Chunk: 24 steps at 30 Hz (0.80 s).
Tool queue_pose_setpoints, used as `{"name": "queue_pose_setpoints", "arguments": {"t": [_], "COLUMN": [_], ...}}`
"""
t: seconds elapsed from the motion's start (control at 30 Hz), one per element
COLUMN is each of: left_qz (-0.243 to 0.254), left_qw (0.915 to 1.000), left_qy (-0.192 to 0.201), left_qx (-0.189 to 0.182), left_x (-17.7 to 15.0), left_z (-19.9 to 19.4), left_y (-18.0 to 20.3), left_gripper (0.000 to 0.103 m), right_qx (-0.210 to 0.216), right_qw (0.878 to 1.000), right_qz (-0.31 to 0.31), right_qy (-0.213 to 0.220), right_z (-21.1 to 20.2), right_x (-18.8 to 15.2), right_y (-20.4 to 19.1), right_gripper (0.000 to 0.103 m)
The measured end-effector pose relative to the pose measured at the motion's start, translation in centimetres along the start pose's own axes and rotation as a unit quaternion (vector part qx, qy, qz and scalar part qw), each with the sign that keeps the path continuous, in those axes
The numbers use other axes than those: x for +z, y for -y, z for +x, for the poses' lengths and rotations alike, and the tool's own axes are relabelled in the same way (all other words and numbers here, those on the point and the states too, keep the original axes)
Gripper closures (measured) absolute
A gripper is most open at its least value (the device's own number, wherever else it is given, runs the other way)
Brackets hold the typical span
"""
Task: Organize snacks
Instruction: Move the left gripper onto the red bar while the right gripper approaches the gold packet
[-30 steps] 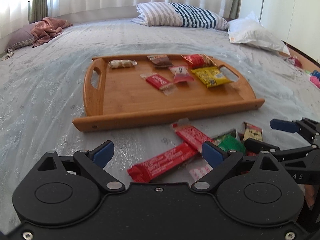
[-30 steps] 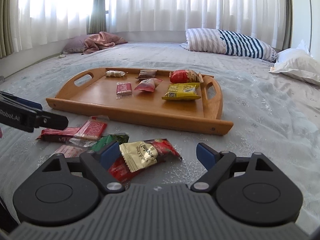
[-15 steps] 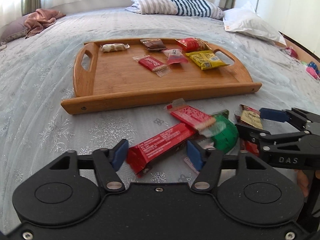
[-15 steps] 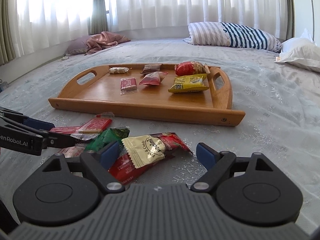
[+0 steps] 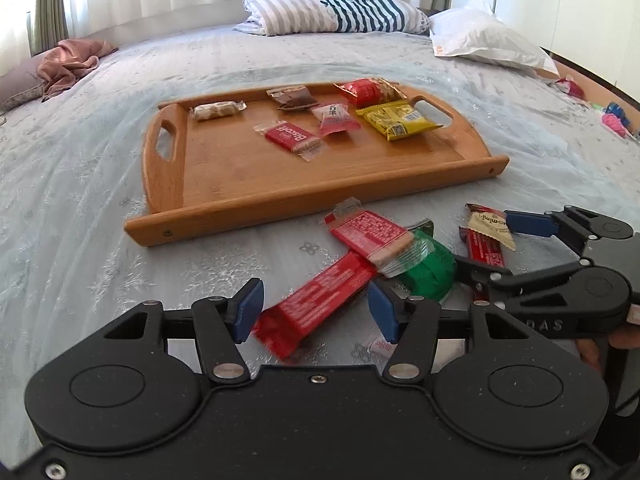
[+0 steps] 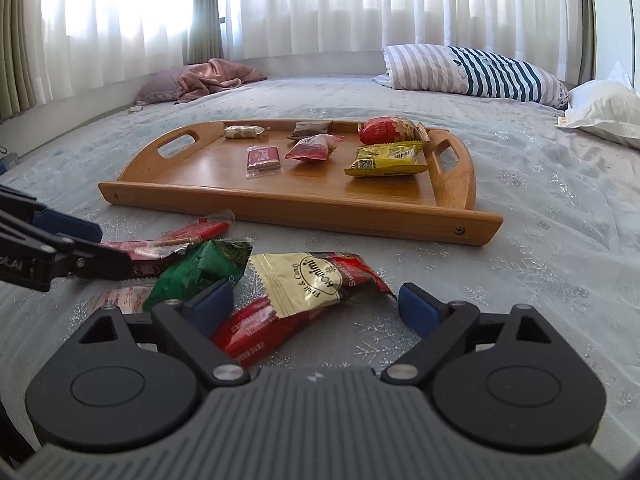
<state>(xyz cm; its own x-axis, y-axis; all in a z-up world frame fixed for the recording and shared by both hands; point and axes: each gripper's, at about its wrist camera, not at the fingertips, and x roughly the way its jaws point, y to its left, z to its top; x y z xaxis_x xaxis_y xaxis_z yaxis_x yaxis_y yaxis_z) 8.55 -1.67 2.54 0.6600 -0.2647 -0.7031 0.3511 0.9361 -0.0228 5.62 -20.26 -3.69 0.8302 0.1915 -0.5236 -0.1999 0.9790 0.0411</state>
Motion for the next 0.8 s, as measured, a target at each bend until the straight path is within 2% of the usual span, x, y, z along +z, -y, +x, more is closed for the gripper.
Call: {"name": "queue_pose_setpoints", "arguments": {"t": [0.27, 0.33, 0.53, 0.8], "left_qz": [0.011, 0.004, -0.004, -0.032], "left_qw": [0.9999, 1.0000, 0.9999, 0.9994], "left_qy": [-0.004, -0.007, -0.011, -0.007], "left_qx": [0.006, 0.001, -0.005, -0.006], "left_x": [-0.2, -0.2, -0.3, -0.4], "left_z": [1.3, 1.1, 0.4, -0.9], "left_y": [0.8, 0.6, 0.4, 0.0], "left_gripper": [0.048, 0.058, 0.071, 0.075], "right_qx": [0.002, 0.004, 0.013, 0.017], "right_qw": [1.000, 1.000, 1.000, 1.000], "right_qz": [0.003, 0.002, -0.010, -0.006], "right_qy": [0.005, 0.005, 0.000, 0.005], "right_z": [-0.1, 0.0, 0.2, 0.0], "right_x": [-0.1, -0.2, -0.1, -0.2], "right_y": [0.1, 0.1, -0.1, -0.2], "right_gripper": [0.007, 0.006, 0.001, 0.000]}}
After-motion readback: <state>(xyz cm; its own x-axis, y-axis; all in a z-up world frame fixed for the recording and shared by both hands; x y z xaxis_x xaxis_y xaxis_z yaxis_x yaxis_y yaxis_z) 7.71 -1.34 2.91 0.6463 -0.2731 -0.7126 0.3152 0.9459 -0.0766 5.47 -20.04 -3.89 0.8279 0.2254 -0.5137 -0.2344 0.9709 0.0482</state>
